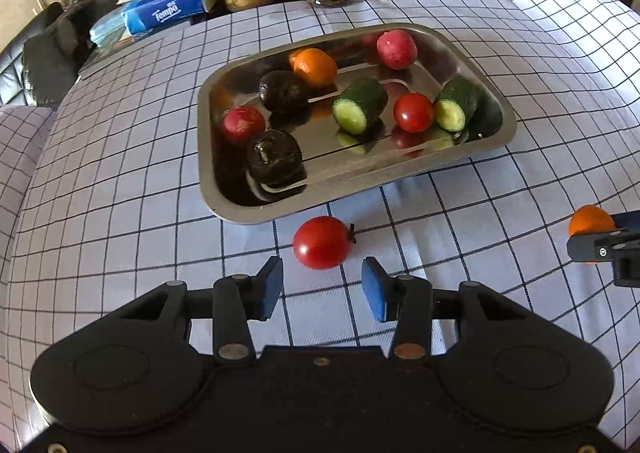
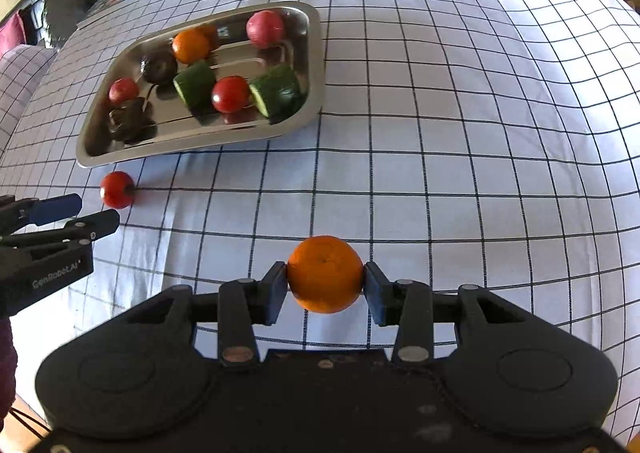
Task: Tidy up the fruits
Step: 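Close the right tool on the orange while the left tool grasps the cherry tomato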
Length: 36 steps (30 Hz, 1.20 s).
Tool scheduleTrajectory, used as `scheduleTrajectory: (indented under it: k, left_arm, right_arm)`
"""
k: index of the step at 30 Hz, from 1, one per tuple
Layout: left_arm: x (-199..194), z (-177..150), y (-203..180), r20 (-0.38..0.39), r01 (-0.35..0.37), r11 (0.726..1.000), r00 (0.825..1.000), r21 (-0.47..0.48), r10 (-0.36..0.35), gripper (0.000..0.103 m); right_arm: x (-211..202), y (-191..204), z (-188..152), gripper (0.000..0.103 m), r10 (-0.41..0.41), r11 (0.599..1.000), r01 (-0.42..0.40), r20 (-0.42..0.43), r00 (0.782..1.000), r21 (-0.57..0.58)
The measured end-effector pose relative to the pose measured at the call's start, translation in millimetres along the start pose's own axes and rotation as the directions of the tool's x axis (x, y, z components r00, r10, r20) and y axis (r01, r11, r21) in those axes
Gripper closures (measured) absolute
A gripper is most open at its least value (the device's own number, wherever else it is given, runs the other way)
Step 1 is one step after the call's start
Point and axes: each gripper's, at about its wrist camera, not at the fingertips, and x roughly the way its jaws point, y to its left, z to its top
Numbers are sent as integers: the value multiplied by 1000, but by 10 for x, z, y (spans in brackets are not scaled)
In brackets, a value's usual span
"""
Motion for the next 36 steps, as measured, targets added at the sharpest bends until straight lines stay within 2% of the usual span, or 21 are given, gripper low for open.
scheduleTrajectory:
  k: [6, 17, 25, 27, 32, 36]
  left_arm:
    - [125, 63, 63, -10, 19, 1000, 1000, 14, -18, 50]
    - [268, 133, 165, -34, 124, 992, 992, -3, -124, 51]
    - [316, 145, 180, -29, 171, 985, 985, 8, -171, 53]
    - [312, 145, 204, -23, 180, 984, 983, -3, -180, 58]
    - [289, 127, 337, -38, 223, 970, 973, -101, -227, 59]
    - [241, 55, 386, -61, 221, 967, 971, -125, -230, 59]
  right_arm:
    - [36, 20, 37, 60, -1, 1000, 1, -10, 1000, 10]
    - [126, 121, 88, 60, -15, 999, 16, -36, 999, 27]
    - [112, 203, 50, 60, -49, 998, 51, -41, 998, 48]
    - [93, 236, 23, 60, -59, 997, 61, -37, 998, 51]
    - [35, 310, -50, 60, -80, 994, 82, -26, 996, 73]
    - [-15, 373, -125, 60, -92, 992, 93, -15, 996, 88]
